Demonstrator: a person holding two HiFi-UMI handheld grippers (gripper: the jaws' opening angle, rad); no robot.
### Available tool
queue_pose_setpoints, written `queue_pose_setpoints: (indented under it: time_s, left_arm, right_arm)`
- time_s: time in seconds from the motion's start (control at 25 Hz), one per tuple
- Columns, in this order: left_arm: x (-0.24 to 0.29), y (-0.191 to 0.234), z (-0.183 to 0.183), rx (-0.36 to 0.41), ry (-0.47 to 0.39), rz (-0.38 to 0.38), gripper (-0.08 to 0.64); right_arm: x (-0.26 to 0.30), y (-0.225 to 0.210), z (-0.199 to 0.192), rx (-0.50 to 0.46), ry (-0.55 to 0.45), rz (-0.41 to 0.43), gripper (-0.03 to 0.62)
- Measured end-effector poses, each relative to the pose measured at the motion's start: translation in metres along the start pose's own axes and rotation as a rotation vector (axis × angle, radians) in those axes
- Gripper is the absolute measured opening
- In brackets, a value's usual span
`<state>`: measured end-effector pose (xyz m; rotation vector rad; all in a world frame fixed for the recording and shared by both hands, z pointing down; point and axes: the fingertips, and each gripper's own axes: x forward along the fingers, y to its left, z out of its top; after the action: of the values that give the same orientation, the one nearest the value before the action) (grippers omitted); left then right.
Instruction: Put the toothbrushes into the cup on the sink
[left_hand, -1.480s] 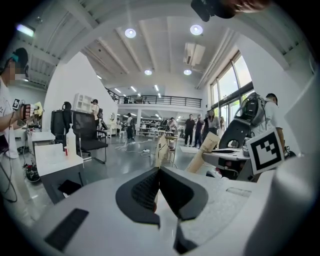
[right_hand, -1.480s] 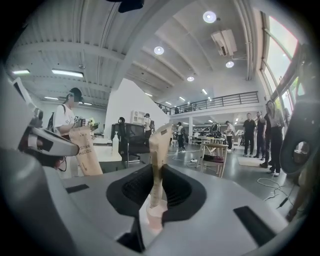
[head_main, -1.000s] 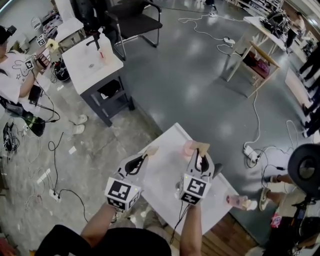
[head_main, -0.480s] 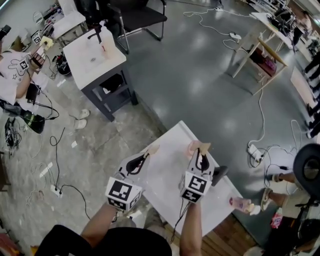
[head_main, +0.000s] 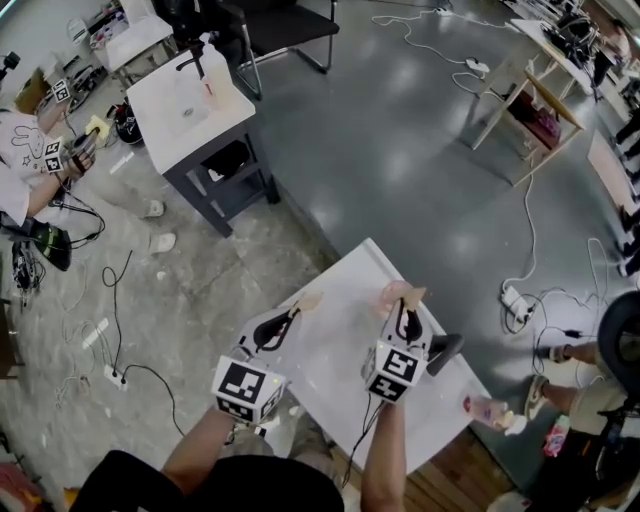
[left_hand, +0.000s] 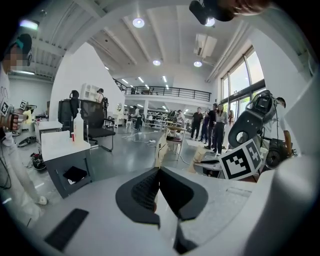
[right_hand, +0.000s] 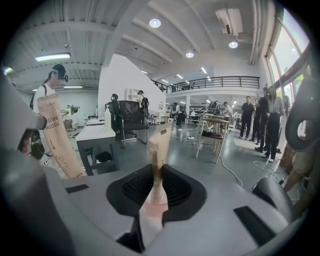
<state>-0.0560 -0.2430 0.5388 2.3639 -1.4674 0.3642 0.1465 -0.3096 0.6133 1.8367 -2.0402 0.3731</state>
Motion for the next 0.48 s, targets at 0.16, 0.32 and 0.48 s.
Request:
queue_pose_setpoints:
  time_s: [0.16,0.32,0.48]
  left_arm:
    - [0.0017,-0.0001,-0.0019,-0.010,0.013,-0.003,0.003]
    - [0.0035,0.0005,-0.0019,0.001,0.002,-0.004,0.003]
    - [0.0032,0.0009,-0.0034,0.000,0.004,-0.005,0.003]
  right_arm:
    - [0.0037,0.0002,-0.0046,0.007,0.008,0.000,0.054]
    - [0.0058,0.0009,-0.0058,0.006,0.009,-0.001,0.054]
    - [0.0058,0.0004,-0.0053,0.018,0.001,-0.009,0.055]
